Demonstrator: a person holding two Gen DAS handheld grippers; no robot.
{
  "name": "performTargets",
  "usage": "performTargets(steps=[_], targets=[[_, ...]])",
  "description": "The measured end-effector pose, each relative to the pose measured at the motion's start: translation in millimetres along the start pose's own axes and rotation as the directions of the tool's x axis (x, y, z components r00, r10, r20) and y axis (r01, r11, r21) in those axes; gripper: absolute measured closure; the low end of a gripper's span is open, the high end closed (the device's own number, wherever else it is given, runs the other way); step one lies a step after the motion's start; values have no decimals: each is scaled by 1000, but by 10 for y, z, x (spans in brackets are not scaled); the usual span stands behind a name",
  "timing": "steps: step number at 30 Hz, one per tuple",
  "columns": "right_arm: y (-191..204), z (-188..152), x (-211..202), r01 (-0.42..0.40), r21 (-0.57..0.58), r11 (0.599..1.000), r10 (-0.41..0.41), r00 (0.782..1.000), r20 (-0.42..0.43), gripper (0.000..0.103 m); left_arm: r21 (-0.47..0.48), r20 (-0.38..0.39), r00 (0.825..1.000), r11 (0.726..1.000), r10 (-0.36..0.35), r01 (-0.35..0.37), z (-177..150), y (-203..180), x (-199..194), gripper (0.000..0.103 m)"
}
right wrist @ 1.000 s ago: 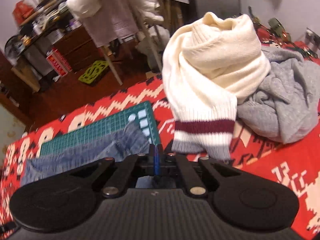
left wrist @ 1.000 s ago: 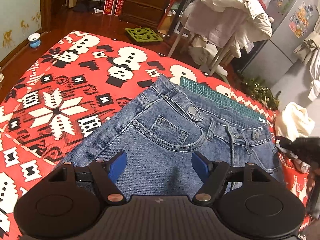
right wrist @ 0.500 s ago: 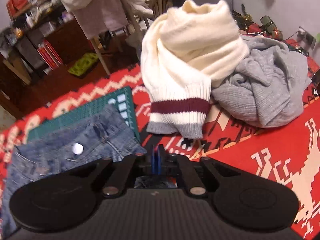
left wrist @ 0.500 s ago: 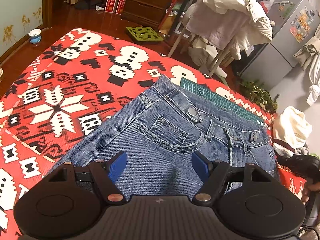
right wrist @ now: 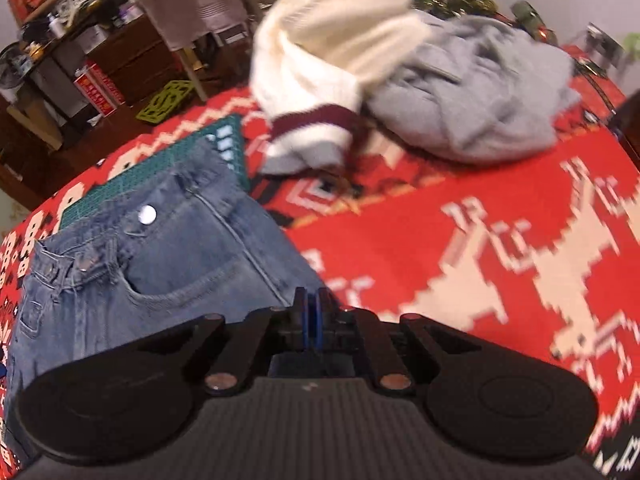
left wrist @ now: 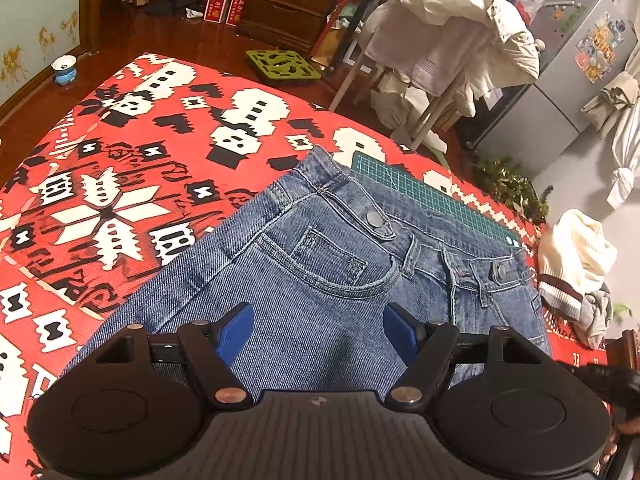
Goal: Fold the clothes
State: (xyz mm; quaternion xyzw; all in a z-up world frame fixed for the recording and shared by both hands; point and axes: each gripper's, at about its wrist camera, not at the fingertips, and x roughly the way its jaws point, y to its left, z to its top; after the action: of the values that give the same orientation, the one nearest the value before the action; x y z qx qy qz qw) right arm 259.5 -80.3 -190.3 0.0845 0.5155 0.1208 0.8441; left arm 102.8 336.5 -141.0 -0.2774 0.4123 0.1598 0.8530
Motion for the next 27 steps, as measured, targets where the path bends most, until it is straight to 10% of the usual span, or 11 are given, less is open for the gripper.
performTargets(steps=[16, 27], targets=[[-551, -513, -510, 65, 81, 995, -62, 997, -36, 95, 14, -20, 1000, 1000, 5, -5, -14, -30, -5, 32], [-120, -378, -453, 22, 27, 999, -22, 1000, 9, 95, 17, -15, 1000, 1000, 6, -6, -16, -40, -43, 32]])
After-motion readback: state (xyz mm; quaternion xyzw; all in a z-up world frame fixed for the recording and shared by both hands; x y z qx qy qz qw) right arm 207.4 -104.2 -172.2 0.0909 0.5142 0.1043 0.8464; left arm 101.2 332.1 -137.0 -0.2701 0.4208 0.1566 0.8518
